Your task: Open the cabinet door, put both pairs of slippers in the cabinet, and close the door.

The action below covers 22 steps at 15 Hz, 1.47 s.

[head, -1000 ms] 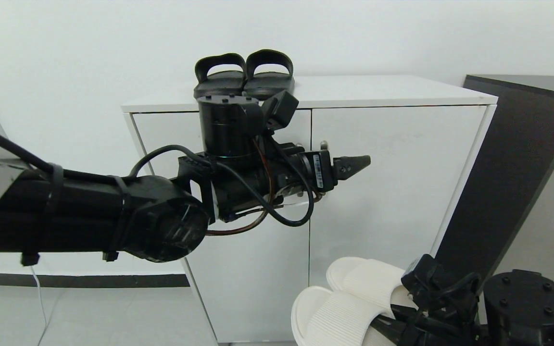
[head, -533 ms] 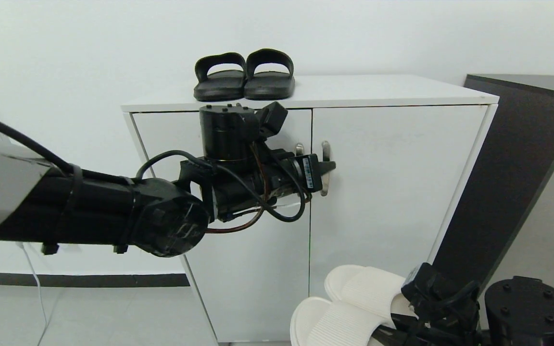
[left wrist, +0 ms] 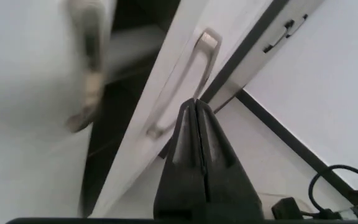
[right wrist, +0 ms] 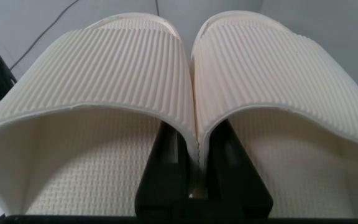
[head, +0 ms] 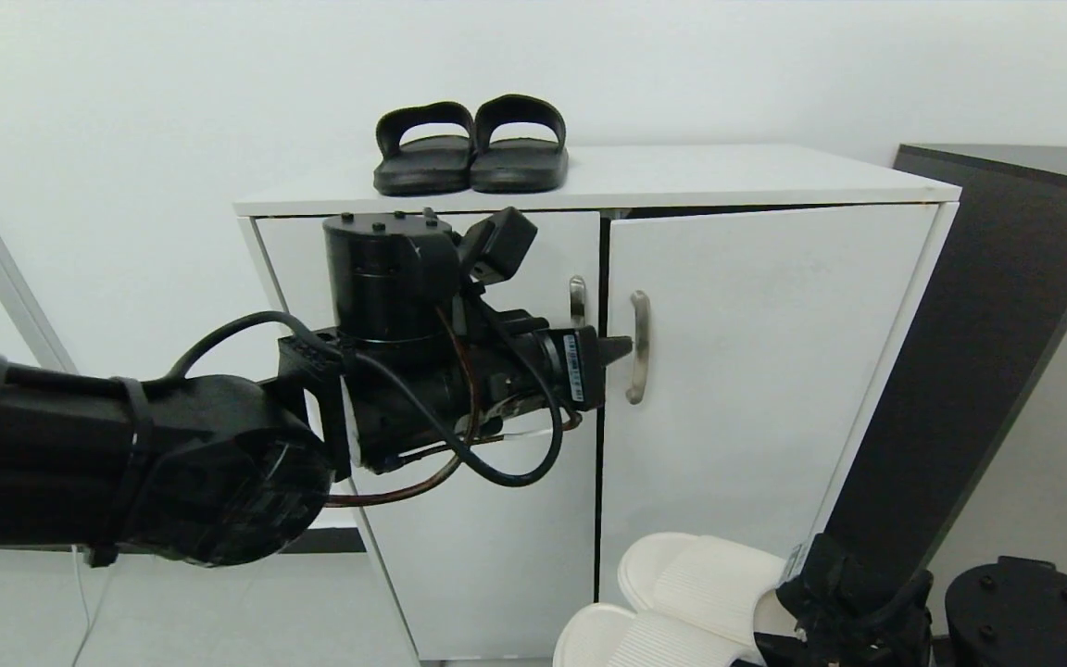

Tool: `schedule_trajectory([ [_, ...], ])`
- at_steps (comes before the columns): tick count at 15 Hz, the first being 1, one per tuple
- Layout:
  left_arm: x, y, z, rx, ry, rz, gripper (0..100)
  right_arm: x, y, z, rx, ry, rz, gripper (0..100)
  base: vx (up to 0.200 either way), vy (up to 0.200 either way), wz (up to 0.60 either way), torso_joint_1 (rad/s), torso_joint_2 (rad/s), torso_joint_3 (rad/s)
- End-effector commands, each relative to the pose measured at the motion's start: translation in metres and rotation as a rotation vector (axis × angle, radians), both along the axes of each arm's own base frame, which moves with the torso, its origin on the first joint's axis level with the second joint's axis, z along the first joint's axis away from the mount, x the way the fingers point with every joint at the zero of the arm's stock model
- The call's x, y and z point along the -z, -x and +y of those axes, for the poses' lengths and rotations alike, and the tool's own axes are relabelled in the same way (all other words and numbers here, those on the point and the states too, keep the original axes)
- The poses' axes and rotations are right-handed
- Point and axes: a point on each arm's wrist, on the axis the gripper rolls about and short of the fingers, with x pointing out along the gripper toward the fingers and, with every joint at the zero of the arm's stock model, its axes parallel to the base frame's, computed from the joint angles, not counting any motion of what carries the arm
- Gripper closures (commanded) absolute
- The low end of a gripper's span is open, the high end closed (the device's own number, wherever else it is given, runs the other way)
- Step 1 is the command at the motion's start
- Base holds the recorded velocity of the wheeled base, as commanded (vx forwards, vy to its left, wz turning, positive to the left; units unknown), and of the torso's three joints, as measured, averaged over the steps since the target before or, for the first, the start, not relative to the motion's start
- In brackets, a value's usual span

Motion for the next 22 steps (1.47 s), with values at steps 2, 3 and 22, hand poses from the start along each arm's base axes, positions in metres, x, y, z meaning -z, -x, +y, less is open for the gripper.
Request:
schedule_trajectory([
  [2,-0.011,0.017,0.016,-0.005,0.014,-0.025,100,-0.001,0.000,0.000,0.000,-0.002,-0.003,100,0.000,0.000,0.00,0.000,0.00,0.000],
  [3,-0.012,0.014,0.019,-0.017,0.017,-0.026,100,-0.001,0.000,0.000,0.000,-0.002,-0.003,100,0.000,0.000,0.00,0.000,0.00,0.000],
  [22,-0.021,-0.031,0.012,-0.131,0.038,-0.055,100,-0.001,0.001,0.000,0.002,0.002,-0.007,100,0.000,0.000,0.00,0.000,0.00,0.000],
])
